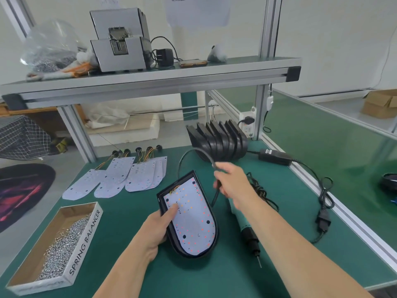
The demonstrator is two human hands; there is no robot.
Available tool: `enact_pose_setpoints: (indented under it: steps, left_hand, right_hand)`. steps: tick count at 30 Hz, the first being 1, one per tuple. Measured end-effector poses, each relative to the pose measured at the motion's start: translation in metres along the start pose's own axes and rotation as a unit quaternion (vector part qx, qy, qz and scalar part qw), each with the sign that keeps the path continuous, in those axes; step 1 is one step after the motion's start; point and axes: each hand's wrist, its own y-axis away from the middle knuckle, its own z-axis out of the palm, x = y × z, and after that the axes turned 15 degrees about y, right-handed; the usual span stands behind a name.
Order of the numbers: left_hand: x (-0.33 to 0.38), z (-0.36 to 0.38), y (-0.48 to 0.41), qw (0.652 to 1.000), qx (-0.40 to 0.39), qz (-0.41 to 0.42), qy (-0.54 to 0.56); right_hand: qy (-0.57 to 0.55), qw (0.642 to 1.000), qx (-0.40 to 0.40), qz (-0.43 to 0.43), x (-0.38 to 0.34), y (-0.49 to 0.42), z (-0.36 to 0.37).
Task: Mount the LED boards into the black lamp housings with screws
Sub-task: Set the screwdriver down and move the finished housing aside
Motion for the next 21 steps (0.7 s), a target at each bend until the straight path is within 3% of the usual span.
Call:
enact_pose_setpoints:
  steps: [3,6,9,13,18,21]
  left_hand:
    - [-0.001,0.001,-0.001,1.0,0.011,0.004,-0.026]
    - [-0.004,0.003,-0.005,0.998,0.037,0.007,-0.049]
    - [-0.005,0.005,-0.008,0.997,0.043,0.009,-0.067]
    - [-0.004,0.011,-0.001,0.996,0.043,0.017,-0.082]
    - [0.004,0.014,0.003,0.99,0.119,0.019,-0.069]
    - [-0.002,0.01,-0.006,0.993,0.101,0.03,-0.054]
  right_hand:
    - [0.13,0.99,-0.046,-0.022,0.015,0.018,0.009]
    - [0.155,0.979,-0.132,-0.028,0.023,0.042,0.013]
    - [0.224,0.961,-0.152,-0.054,0.029,0.055,0.011]
    - [0.174,0.975,-0.138,-0.025,0.038,0.058,0.006]
    - [0.149,0.983,-0.1,-0.027,0.042,0.06,0.002]
    - [0.146,0.986,-0.062,-0.05,0.04,0.06,-0.012]
